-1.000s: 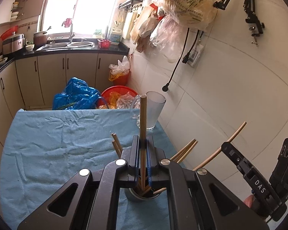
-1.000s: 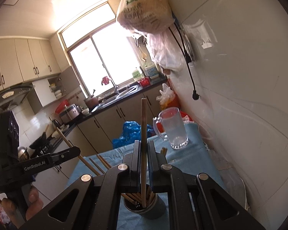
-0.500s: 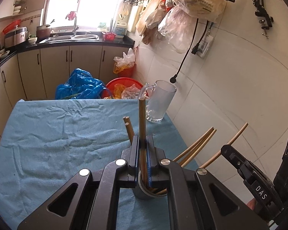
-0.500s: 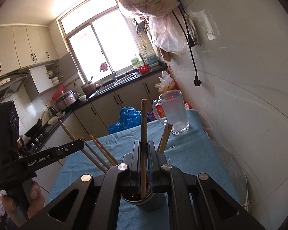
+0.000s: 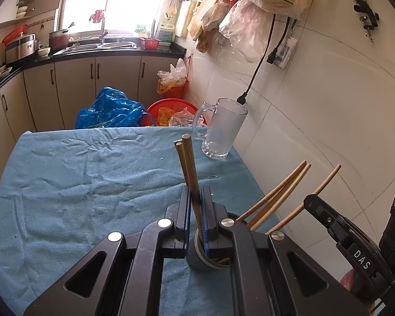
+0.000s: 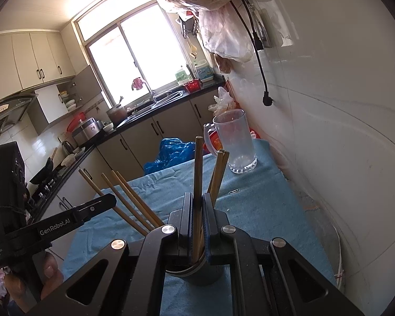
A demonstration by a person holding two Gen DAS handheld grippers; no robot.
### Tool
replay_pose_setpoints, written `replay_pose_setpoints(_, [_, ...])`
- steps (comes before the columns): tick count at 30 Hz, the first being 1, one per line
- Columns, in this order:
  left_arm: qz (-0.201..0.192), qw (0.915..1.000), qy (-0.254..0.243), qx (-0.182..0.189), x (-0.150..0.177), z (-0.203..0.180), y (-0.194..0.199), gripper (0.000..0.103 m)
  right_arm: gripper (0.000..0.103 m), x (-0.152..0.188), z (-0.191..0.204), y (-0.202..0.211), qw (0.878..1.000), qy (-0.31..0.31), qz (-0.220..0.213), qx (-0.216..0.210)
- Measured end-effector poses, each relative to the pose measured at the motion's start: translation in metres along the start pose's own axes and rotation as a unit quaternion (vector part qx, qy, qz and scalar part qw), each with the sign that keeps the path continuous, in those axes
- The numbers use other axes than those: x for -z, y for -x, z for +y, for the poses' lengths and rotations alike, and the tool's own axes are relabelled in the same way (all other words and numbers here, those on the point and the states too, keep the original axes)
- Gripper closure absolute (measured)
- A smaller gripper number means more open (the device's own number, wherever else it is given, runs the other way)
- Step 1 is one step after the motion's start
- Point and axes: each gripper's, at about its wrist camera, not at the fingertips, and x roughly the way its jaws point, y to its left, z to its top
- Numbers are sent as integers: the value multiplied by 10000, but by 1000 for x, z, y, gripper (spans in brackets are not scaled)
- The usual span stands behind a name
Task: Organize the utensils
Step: 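Open the left gripper to release the chopstick and lift away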
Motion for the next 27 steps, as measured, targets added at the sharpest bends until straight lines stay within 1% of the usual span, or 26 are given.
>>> replay_pose_setpoints(10, [48, 10000, 25, -6, 1, 1, -4, 95, 95, 3, 1, -6, 9999, -30, 106, 13])
replay_pose_setpoints(16, [55, 10000, 28, 7, 1, 2, -4, 95, 95, 1, 1, -3, 10000, -52, 14, -8])
replay_pose_setpoints(17, [56, 10000, 30, 6, 1, 2, -5, 93, 95, 1, 1, -2, 10000, -57, 10, -23])
replay_pose_setpoints(20, [2, 10000, 42, -48, 0, 3, -3, 79, 95, 0, 1, 1, 10000, -37, -29, -15])
replay_pose_setpoints(21, [-19, 10000, 50, -51, 0, 4, -2, 76, 95, 0, 1, 2, 10000, -34, -37, -14])
replay_pose_setpoints(23, [-45, 9999, 57, -83, 0, 5, -1, 74, 95, 0, 2, 4, 10000, -48, -56, -22])
replay_pose_setpoints(25, [-56, 9999, 72, -88, 0, 7, 1, 70, 94, 1, 2, 7, 10000, -63, -68, -31])
replay_pose_setpoints(27, [-83, 9999, 86, -103, -1, 8, 4, 61, 94, 1, 2, 11, 9999, -85, -91, -45])
